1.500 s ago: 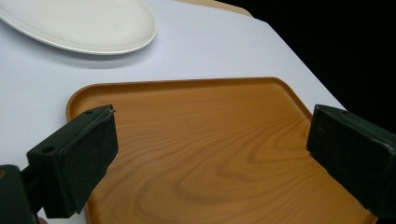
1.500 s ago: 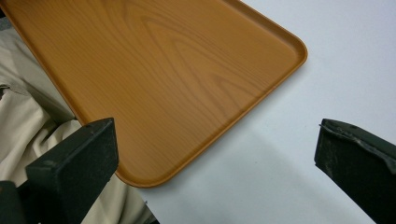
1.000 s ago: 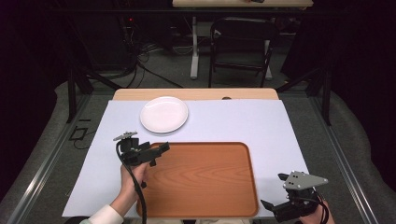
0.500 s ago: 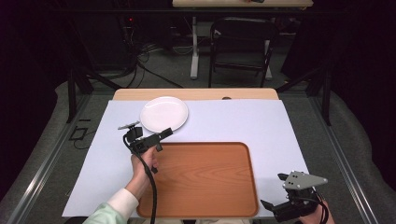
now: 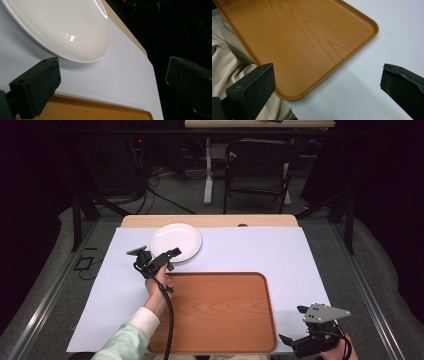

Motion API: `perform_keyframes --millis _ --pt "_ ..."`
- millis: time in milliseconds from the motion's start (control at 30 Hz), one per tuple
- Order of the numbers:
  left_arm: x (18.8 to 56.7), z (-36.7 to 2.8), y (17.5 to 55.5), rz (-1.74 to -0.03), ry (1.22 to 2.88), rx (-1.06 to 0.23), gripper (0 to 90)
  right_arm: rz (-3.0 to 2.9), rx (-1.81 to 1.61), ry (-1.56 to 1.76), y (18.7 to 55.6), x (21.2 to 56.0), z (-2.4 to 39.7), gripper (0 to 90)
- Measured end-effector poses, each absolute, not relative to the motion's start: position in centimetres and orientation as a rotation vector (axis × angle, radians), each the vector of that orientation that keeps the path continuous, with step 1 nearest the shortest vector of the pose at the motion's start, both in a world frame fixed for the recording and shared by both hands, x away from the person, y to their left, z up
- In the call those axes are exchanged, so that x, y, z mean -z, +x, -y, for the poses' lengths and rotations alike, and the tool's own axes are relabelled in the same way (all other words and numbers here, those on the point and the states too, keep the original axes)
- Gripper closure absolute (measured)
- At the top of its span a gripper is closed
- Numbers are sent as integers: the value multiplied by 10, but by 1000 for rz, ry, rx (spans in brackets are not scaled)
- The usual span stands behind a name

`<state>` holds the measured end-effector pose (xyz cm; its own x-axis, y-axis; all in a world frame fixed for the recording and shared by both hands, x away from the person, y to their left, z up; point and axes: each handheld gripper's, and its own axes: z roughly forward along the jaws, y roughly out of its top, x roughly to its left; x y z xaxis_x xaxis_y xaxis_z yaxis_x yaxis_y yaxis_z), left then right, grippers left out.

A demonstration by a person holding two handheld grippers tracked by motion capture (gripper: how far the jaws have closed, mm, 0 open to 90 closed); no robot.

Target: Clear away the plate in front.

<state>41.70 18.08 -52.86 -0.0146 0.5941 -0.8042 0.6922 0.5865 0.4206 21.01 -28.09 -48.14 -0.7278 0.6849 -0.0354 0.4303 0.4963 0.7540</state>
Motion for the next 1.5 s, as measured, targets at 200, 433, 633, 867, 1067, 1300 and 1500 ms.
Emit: perform_keyframes --millis 200,433,633,867,1067,1300,1500 --pt "537 -182 426 -1748 1002 125 0 -2414 -1082 935 210 481 281 0" --pt "546 -186 433 -1783 938 127 0 -2416 -1085 931 210 481 281 0" --pt "551 -192 439 -1806 918 129 0 -2418 -1088 927 210 482 281 0" --pt "556 -196 445 -1828 908 126 11 -2421 -1088 927 210 481 281 0" --pt "562 -198 450 -1844 891 145 16 -2423 -1089 926 210 481 281 0" --pt "565 -198 456 -1839 860 161 33 -2422 -1091 925 211 482 281 0" --pt "568 -195 459 -1849 827 160 95 -2424 -1091 924 211 482 281 0"
